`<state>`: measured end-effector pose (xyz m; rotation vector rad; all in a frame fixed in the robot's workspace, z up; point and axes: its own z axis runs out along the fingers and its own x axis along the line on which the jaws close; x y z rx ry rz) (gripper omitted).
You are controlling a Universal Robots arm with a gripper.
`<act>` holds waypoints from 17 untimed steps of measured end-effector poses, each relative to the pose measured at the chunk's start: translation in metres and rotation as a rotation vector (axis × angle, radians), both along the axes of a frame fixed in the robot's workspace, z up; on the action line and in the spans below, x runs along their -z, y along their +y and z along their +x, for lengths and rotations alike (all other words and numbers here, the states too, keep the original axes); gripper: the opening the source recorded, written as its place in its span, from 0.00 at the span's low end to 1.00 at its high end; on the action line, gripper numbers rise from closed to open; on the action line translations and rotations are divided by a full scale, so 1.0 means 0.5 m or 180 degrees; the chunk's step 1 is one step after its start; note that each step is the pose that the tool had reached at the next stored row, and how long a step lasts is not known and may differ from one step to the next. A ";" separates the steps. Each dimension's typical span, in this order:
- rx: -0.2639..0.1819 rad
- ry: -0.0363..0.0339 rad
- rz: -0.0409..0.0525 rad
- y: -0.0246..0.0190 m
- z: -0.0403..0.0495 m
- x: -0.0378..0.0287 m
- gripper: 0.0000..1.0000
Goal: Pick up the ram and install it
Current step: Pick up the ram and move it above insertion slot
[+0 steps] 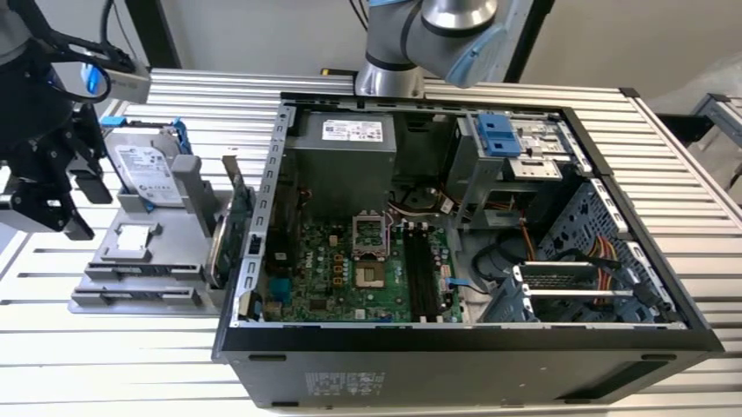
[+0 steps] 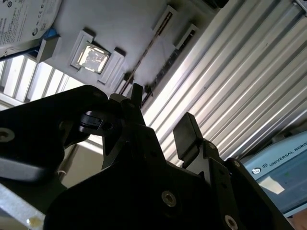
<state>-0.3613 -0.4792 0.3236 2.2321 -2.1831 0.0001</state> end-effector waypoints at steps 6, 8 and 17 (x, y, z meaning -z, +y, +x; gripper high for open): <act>0.0000 0.0000 0.0000 0.0000 0.000 0.010 1.00; 0.0000 0.0000 0.0000 0.0000 0.000 0.014 1.00; 0.0000 0.0000 0.0000 0.0000 0.000 0.029 1.00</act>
